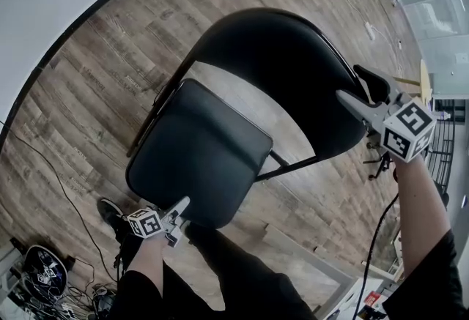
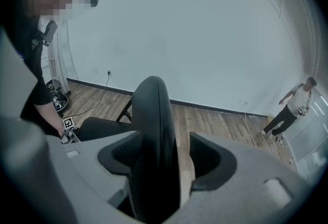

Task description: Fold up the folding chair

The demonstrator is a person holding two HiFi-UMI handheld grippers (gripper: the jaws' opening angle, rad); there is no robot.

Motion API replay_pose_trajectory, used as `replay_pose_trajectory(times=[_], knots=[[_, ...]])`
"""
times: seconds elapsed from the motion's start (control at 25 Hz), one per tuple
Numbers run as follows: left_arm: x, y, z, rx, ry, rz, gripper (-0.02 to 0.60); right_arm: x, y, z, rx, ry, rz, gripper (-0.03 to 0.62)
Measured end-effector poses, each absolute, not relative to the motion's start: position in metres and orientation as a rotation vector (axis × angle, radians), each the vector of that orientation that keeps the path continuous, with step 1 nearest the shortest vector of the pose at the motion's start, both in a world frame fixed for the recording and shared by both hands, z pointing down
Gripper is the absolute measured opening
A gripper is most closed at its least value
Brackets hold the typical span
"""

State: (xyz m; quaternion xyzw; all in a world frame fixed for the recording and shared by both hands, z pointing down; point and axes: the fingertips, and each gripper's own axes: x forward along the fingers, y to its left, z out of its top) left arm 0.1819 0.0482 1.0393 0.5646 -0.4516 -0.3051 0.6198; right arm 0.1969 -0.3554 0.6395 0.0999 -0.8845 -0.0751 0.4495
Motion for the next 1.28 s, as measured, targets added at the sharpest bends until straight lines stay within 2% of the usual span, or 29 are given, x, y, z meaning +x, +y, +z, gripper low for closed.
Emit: replay_pose_trajectory(times=[0.16, 0.28, 0.44, 1.12, 1.28], knots=[[0.18, 0.047, 1.041, 1.282, -1.052, -0.717, 0.341, 0.196, -0.355, 0.644, 0.225, -2.215, -0.106, 0.282], [0.18, 0.048, 1.04, 1.265, -1.04, -0.733, 0.327, 0.194, -0.347, 0.649, 0.182, -2.213, -0.072, 0.222], [0.179, 0.052, 1.042, 1.23, -0.99, -0.75, 0.307, 0.193, -0.345, 0.651, 0.175, -2.212, -0.062, 0.219], [0.184, 0.064, 1.023, 1.109, -0.979, -0.707, 0.293, 0.188, -0.316, 0.634, 0.178, -2.214, -0.124, 0.212], [0.187, 0.054, 1.001, 1.032, -0.92, -0.835, 0.287, 0.184, -0.307, 0.625, 0.179, -2.215, -0.149, 0.21]])
